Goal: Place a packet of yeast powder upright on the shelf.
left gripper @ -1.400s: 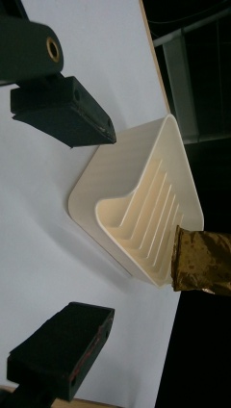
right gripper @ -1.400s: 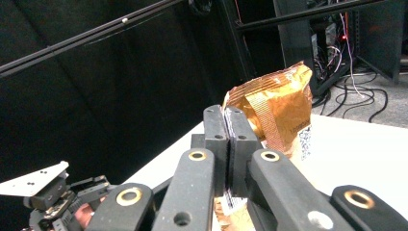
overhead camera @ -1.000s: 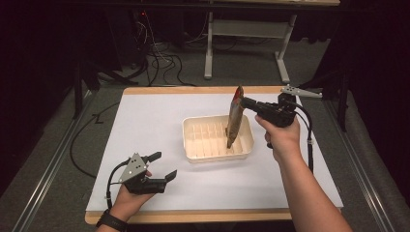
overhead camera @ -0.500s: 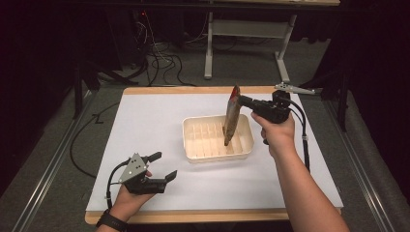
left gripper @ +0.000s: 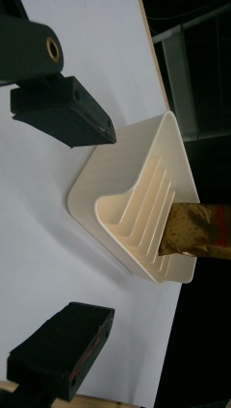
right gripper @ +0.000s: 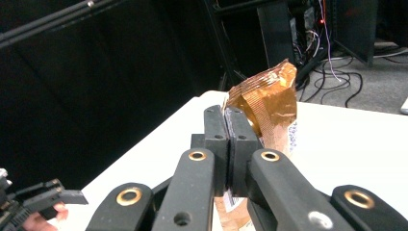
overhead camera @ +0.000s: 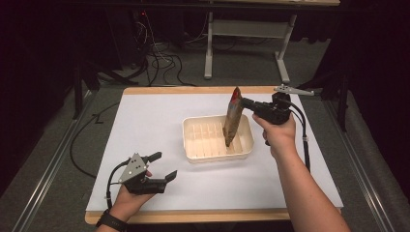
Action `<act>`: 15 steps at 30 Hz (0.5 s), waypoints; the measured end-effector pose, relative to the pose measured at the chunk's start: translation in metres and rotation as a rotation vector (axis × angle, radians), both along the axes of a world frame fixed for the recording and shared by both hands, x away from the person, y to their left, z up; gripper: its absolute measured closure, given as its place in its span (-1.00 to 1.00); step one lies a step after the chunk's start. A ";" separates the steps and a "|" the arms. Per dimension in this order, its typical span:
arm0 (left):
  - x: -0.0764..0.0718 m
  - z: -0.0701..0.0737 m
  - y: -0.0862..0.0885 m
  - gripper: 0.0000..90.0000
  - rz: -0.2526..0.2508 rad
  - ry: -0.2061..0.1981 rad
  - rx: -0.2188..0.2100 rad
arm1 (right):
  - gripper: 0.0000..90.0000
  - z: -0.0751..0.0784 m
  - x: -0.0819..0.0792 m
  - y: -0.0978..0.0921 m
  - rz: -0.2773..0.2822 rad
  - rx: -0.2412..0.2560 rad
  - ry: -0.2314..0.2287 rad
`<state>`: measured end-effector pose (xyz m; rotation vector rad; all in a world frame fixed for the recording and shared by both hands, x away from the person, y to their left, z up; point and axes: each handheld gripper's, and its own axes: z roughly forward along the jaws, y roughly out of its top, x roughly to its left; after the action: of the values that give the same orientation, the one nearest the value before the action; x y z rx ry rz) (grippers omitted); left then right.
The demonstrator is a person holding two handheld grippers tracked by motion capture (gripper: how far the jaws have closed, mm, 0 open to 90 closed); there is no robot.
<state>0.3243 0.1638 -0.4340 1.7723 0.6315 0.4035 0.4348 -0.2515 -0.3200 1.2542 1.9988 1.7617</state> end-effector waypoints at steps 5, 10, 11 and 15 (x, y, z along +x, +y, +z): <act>0.000 0.000 0.000 -0.64 0.000 0.002 0.001 | 1.00 -0.004 0.000 0.004 0.007 -0.009 0.007; 0.000 0.000 0.000 -0.64 -0.001 0.001 0.000 | 1.00 -0.007 0.001 0.008 0.015 -0.019 0.008; 0.000 0.000 0.000 -0.64 -0.001 0.000 0.000 | 1.00 -0.007 0.001 0.009 0.013 -0.027 0.010; 0.000 0.000 0.001 -0.64 -0.001 0.000 0.001 | 1.00 -0.009 0.000 0.012 0.018 -0.046 0.015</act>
<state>0.3247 0.1645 -0.4340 1.7738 0.6305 0.4027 0.4343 -0.2395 -0.3292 1.2427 2.0527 1.7092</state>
